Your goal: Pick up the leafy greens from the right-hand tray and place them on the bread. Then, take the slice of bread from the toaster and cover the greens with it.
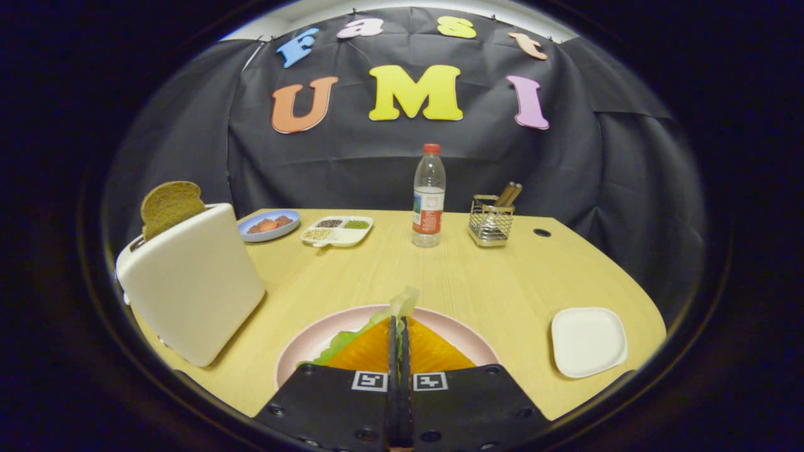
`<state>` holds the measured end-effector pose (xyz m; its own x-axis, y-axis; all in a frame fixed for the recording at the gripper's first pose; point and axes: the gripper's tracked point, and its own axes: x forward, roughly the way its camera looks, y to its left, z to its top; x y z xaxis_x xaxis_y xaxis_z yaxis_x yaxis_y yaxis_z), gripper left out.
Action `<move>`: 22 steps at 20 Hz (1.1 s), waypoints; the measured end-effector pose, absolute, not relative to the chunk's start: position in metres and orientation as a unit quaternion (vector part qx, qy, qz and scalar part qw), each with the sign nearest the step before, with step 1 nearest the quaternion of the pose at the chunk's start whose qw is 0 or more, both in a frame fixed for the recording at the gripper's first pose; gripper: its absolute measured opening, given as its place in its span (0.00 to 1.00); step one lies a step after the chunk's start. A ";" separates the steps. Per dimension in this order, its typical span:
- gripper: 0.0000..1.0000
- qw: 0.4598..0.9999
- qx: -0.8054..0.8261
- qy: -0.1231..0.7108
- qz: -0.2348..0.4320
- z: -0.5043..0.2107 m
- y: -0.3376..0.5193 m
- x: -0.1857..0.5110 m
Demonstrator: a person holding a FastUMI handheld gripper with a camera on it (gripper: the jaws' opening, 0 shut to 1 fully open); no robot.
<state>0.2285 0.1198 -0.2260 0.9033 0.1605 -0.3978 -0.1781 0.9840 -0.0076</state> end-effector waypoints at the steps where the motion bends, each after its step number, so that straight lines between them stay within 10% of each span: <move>1: 0.00 0.974 -0.019 0.207 0.086 -0.230 0.118 0.229; 7: 0.07 0.974 -0.026 0.220 0.058 -0.237 0.098 0.229; 16: 0.89 0.980 -0.033 0.180 0.077 -0.176 0.095 0.189; 22: 0.96 0.985 -0.025 0.136 0.106 -0.109 0.127 0.152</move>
